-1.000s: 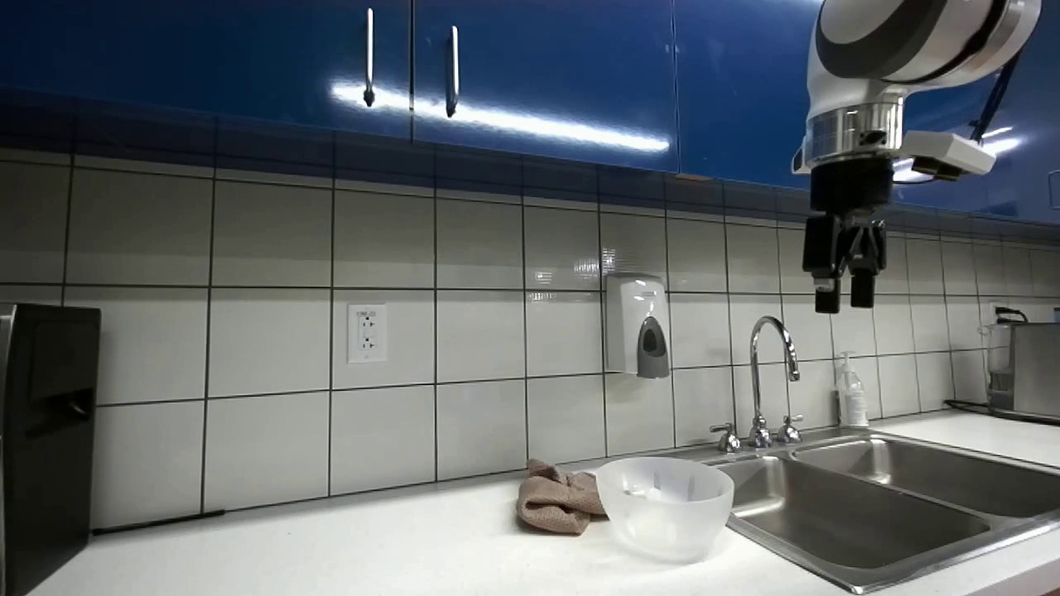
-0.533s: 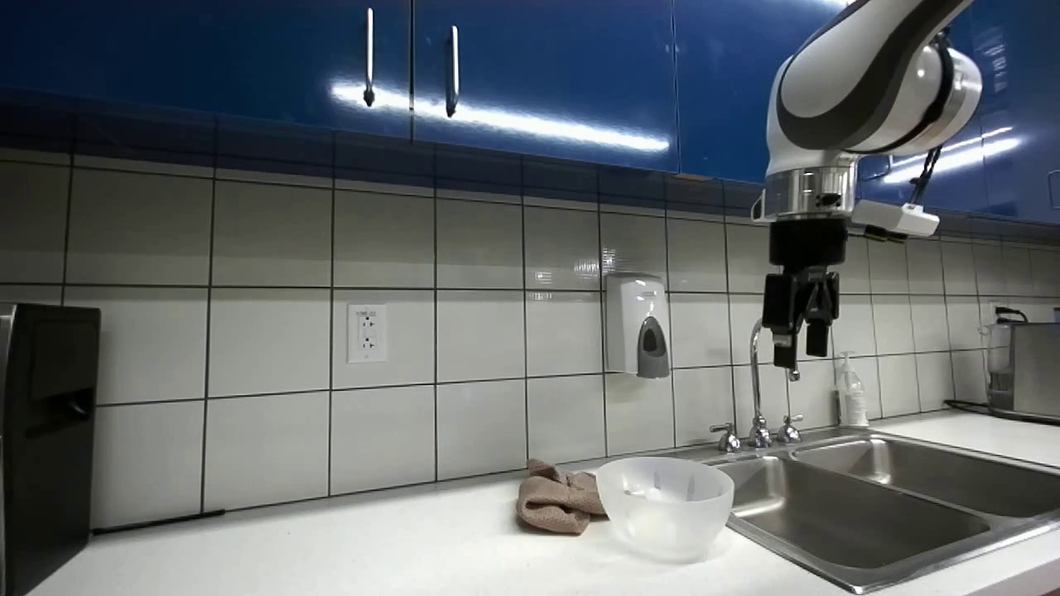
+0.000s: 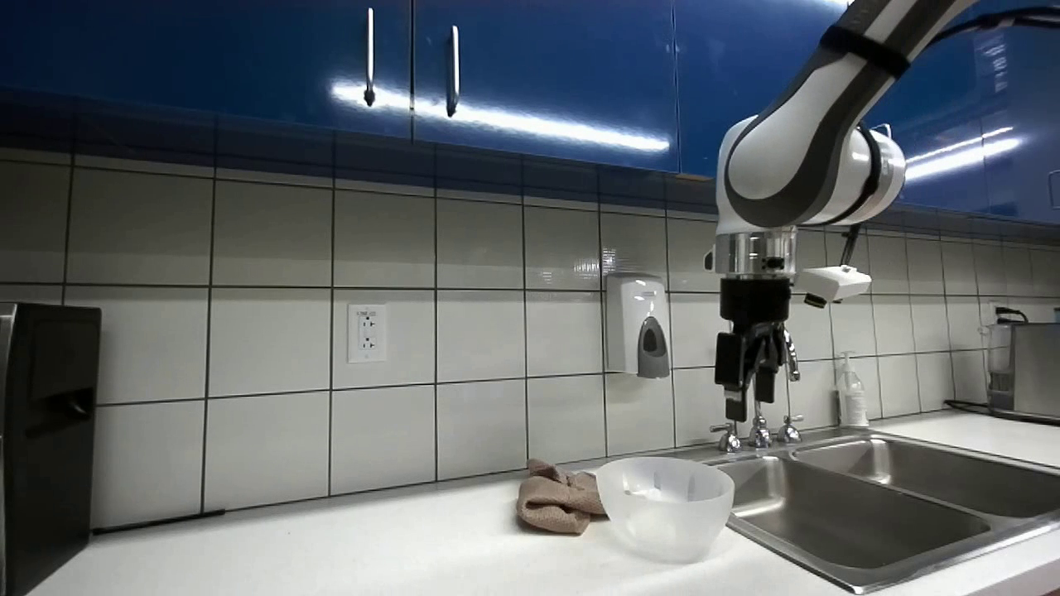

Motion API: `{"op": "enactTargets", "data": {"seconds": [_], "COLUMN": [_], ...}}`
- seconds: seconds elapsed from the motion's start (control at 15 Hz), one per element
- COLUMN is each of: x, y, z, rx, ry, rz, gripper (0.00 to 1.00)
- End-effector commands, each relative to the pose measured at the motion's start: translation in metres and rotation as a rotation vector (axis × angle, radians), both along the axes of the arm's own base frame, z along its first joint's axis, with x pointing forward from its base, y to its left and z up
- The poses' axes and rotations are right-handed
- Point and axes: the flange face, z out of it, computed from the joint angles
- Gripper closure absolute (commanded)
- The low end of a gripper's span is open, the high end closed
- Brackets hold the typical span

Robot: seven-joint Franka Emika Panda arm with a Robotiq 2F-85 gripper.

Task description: Put the bowl in the left sink

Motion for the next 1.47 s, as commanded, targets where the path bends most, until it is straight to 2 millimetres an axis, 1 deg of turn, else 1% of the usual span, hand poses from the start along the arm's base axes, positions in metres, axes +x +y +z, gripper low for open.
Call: {"op": "enactTargets", "data": {"seconds": [0.0,0.33,0.73,1.0,1.4], "x": [0.030,0.056,0.075,0.080,0.081], "y": [0.018,0.038,0.053,0.060,0.063], "z": [-0.020,-0.045,-0.077,-0.098,-0.129], "rx": [-0.003,-0.007,-0.018,-0.034,-0.085], "ry": [0.015,0.039,0.073,0.081,0.080], "rz": [0.047,0.103,0.150,0.170,0.232], "gripper": [0.00,0.00,0.00,0.00,0.00]}}
